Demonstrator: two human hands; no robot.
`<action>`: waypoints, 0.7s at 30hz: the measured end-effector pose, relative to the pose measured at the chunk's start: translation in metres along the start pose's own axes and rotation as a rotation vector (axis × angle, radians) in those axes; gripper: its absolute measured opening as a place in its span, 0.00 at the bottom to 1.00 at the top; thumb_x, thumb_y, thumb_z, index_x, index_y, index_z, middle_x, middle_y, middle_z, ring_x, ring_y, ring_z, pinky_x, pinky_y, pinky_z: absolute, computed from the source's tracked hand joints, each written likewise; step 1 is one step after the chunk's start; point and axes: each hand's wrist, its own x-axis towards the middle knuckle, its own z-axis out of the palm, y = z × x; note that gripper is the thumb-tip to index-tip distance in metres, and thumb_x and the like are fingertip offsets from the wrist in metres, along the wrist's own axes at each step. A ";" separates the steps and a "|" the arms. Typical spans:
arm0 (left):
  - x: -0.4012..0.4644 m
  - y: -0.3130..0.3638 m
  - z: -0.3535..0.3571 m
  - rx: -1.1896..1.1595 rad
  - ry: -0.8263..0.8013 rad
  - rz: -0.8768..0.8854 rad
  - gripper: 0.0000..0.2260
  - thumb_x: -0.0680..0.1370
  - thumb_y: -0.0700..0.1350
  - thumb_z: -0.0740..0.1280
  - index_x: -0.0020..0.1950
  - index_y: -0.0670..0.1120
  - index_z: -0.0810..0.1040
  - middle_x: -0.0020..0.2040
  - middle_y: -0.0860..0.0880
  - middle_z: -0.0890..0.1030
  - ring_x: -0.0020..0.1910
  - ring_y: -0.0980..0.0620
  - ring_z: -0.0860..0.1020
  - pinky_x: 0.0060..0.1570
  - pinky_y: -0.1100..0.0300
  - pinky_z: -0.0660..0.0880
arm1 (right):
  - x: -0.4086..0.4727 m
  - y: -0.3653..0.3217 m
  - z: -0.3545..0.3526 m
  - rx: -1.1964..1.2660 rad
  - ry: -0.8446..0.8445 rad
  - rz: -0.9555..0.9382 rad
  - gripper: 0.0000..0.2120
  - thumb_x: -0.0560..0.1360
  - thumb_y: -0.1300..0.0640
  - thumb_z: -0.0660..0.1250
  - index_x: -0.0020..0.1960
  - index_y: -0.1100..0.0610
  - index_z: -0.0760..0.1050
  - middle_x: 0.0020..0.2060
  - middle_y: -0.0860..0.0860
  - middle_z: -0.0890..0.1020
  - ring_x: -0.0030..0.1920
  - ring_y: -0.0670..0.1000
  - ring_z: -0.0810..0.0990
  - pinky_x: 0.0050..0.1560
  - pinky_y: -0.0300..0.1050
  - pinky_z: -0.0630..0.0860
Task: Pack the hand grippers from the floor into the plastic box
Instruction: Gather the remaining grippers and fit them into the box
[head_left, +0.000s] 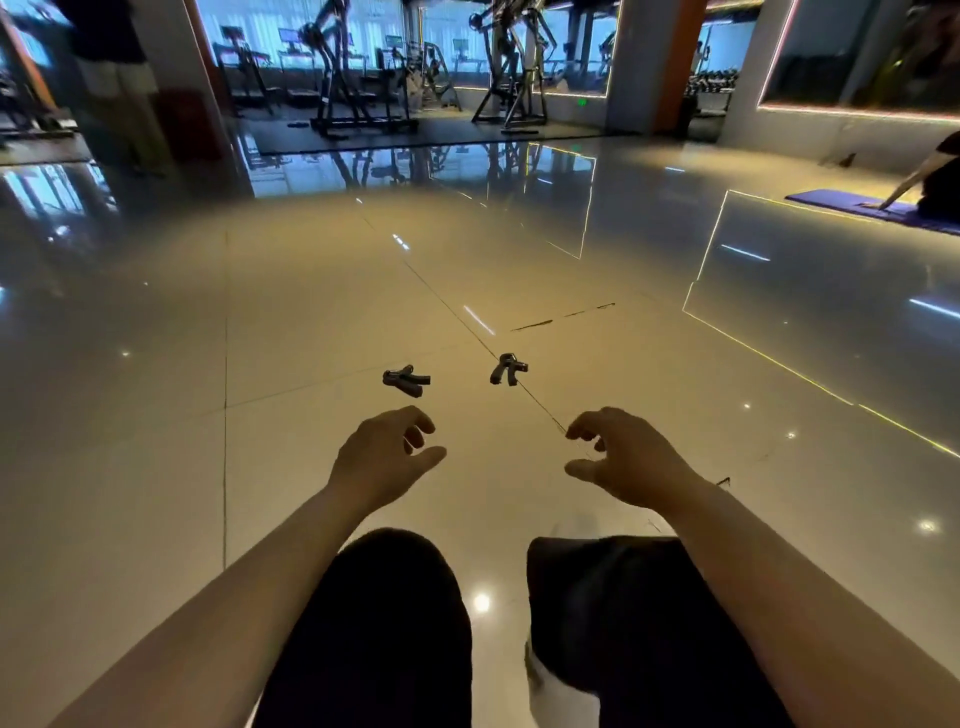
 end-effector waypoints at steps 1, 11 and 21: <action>0.018 0.000 0.001 0.013 -0.015 0.002 0.10 0.72 0.53 0.70 0.51 0.54 0.76 0.43 0.57 0.77 0.43 0.58 0.77 0.47 0.55 0.76 | 0.016 0.008 0.004 0.103 0.007 0.073 0.17 0.72 0.50 0.71 0.58 0.51 0.75 0.54 0.49 0.77 0.50 0.48 0.76 0.49 0.42 0.72; 0.206 -0.067 0.061 -0.046 -0.022 -0.091 0.10 0.74 0.51 0.69 0.53 0.52 0.76 0.42 0.55 0.78 0.42 0.58 0.76 0.47 0.58 0.75 | 0.191 0.075 0.063 0.202 -0.035 0.230 0.19 0.72 0.45 0.69 0.61 0.50 0.74 0.56 0.48 0.76 0.50 0.46 0.75 0.49 0.42 0.72; 0.374 -0.189 0.130 -0.026 -0.151 -0.201 0.10 0.74 0.50 0.68 0.54 0.52 0.75 0.43 0.55 0.77 0.45 0.56 0.76 0.46 0.59 0.74 | 0.392 0.089 0.203 0.235 -0.255 0.302 0.24 0.75 0.46 0.66 0.68 0.52 0.68 0.66 0.50 0.71 0.62 0.51 0.72 0.57 0.42 0.69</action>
